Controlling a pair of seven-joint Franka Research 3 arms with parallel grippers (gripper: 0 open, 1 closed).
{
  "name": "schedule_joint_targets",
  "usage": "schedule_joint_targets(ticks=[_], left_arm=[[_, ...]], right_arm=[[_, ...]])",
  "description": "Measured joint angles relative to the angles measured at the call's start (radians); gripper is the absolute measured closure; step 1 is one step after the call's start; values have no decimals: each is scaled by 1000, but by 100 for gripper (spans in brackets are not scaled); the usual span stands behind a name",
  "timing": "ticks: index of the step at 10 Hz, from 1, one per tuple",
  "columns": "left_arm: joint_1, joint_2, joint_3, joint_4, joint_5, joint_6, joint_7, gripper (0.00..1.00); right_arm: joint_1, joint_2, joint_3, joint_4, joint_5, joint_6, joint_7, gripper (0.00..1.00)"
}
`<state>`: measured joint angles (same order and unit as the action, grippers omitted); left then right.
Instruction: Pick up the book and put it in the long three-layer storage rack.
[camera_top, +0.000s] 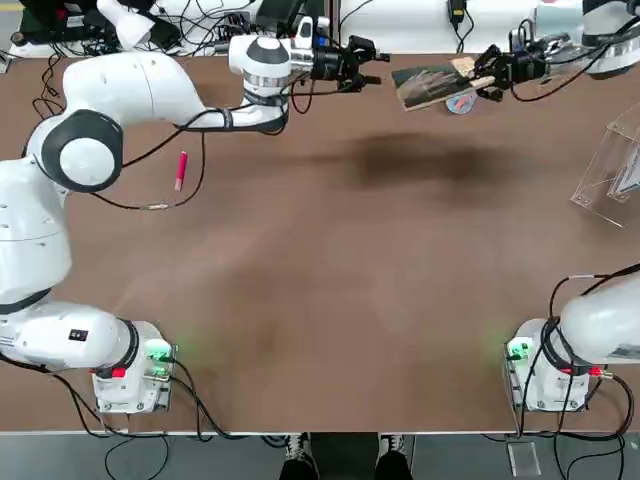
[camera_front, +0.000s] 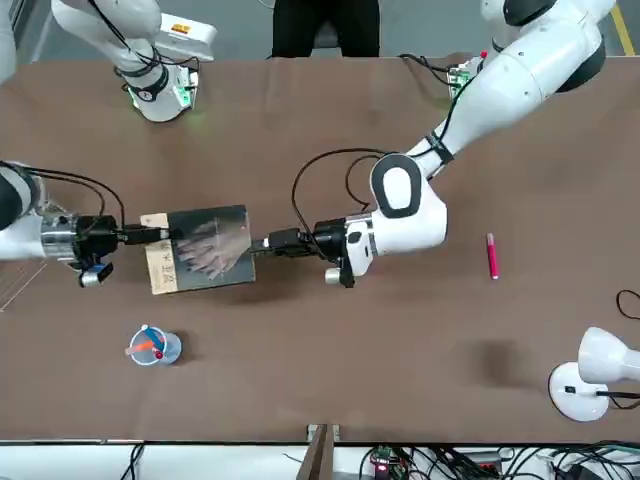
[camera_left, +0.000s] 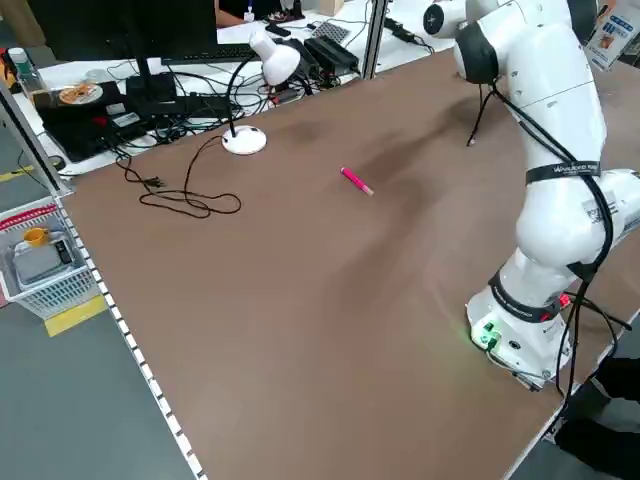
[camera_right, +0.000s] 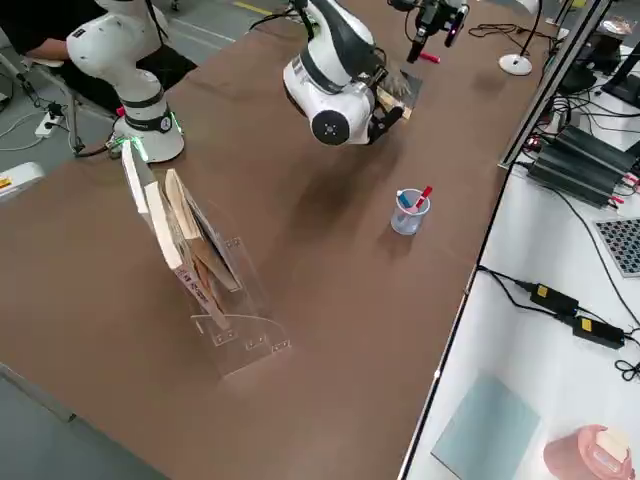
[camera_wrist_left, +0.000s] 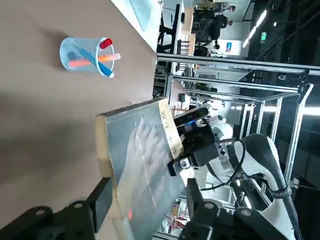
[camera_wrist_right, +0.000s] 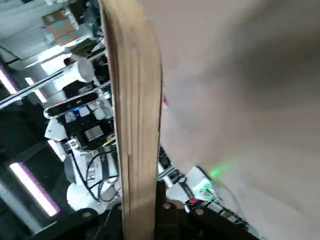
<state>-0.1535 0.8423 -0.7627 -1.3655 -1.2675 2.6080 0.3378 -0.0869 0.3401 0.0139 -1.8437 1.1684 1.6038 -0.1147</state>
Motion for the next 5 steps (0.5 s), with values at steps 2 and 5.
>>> schedule_joint_targets(ticks=[2, 5], left_arm=[[1, 0, 0, 5, 0, 0, -2, 30], [9, -23, 6, -11, 9, 8, 3, 15]], right_arm=[[-24, -7, -1, 63, -100, -2, 72, 85], [-65, -29, -2, 156, -249, -29, 157, 85]])
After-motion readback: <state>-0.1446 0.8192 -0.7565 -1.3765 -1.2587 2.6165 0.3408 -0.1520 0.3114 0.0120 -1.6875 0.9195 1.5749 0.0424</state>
